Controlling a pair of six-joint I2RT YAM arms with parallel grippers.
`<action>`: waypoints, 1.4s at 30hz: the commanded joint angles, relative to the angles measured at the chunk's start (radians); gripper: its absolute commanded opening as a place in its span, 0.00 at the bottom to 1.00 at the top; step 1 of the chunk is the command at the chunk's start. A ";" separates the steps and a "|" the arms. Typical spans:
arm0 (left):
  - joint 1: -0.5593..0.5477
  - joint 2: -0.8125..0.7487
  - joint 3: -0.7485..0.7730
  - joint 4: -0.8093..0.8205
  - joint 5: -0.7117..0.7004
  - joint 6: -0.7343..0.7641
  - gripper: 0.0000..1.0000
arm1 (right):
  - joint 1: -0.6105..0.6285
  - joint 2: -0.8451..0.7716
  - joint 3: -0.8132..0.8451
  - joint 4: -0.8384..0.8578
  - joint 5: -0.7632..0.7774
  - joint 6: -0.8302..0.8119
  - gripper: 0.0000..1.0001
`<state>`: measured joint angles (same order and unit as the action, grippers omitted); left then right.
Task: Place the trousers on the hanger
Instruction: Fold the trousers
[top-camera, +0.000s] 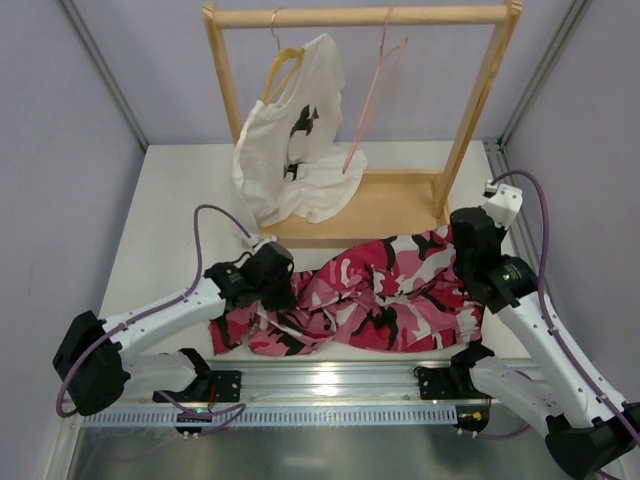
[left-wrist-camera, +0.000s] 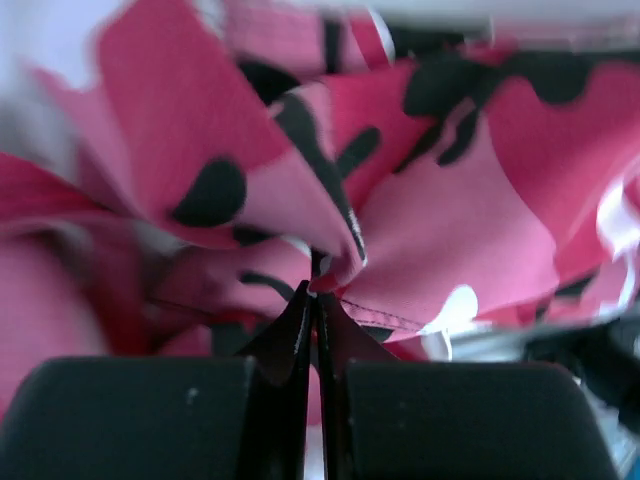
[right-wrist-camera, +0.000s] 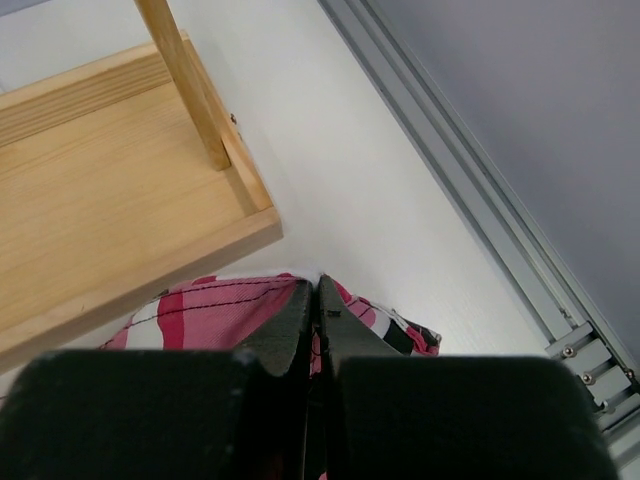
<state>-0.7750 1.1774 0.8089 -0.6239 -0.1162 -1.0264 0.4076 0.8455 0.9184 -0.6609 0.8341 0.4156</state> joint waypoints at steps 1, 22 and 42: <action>-0.099 0.014 0.001 0.227 0.136 -0.084 0.02 | -0.019 0.012 0.074 0.040 0.030 -0.035 0.04; 0.244 -0.128 0.070 -0.099 0.031 -0.014 0.89 | -0.027 -0.017 0.062 0.041 -0.081 -0.032 0.04; 0.283 0.076 0.035 0.059 0.130 -0.052 0.01 | -0.026 -0.023 0.045 0.067 -0.158 -0.057 0.04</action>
<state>-0.4953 1.3685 0.8051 -0.4568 0.1123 -1.1107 0.3840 0.8455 0.9497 -0.6548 0.6662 0.3679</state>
